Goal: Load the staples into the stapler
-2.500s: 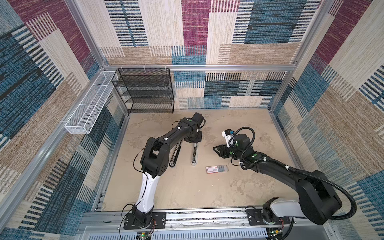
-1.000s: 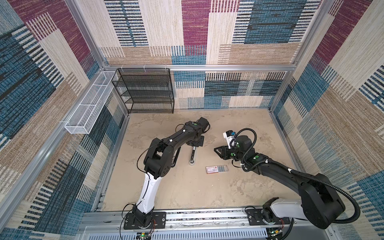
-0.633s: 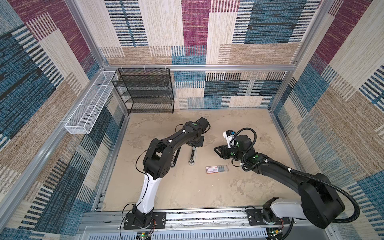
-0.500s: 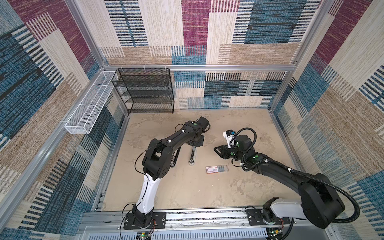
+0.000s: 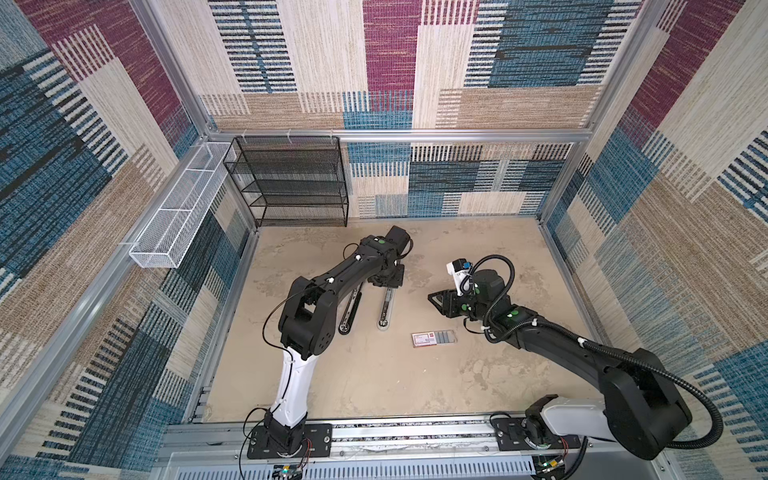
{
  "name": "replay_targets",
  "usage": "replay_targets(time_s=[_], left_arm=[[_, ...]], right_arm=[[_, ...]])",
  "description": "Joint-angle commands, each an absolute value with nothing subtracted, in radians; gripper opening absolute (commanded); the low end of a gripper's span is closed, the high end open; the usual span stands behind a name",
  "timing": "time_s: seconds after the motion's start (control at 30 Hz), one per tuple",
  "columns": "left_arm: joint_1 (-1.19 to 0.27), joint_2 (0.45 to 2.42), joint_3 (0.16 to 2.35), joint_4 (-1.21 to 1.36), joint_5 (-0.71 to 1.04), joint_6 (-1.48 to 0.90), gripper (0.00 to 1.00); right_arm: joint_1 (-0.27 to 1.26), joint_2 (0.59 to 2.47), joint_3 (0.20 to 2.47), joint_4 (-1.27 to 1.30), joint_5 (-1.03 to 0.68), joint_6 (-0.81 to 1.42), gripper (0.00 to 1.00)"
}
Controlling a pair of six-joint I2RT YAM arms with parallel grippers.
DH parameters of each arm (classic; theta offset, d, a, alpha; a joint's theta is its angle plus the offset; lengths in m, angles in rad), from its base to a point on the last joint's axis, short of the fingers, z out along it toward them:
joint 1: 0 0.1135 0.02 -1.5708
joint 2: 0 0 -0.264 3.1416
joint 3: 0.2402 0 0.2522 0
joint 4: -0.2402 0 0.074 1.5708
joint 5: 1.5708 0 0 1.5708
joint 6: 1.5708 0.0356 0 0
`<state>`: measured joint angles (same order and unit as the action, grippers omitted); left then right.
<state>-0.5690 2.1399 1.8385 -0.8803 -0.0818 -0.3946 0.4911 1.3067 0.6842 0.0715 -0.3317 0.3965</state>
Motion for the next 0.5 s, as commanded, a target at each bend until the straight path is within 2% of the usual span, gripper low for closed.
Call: replay_targets(time_s=[0.0, 0.13, 0.47], left_arm=[[-0.548, 2.149, 1.846, -0.896, 0.007, -0.368, 0.36], [-0.534, 2.162, 1.847, -0.896, 0.031, -0.365, 0.37], [-0.518, 2.208, 1.872, -0.897, 0.015, -0.365, 0.38]], right_arm=[[0.491, 1.304, 0.675, 0.109, -0.36, 0.406, 0.48], [0.491, 1.316, 0.674, 0.126, -0.381, 0.41, 0.54], [0.497, 1.325, 0.675, 0.136, -0.394, 0.42, 0.54]])
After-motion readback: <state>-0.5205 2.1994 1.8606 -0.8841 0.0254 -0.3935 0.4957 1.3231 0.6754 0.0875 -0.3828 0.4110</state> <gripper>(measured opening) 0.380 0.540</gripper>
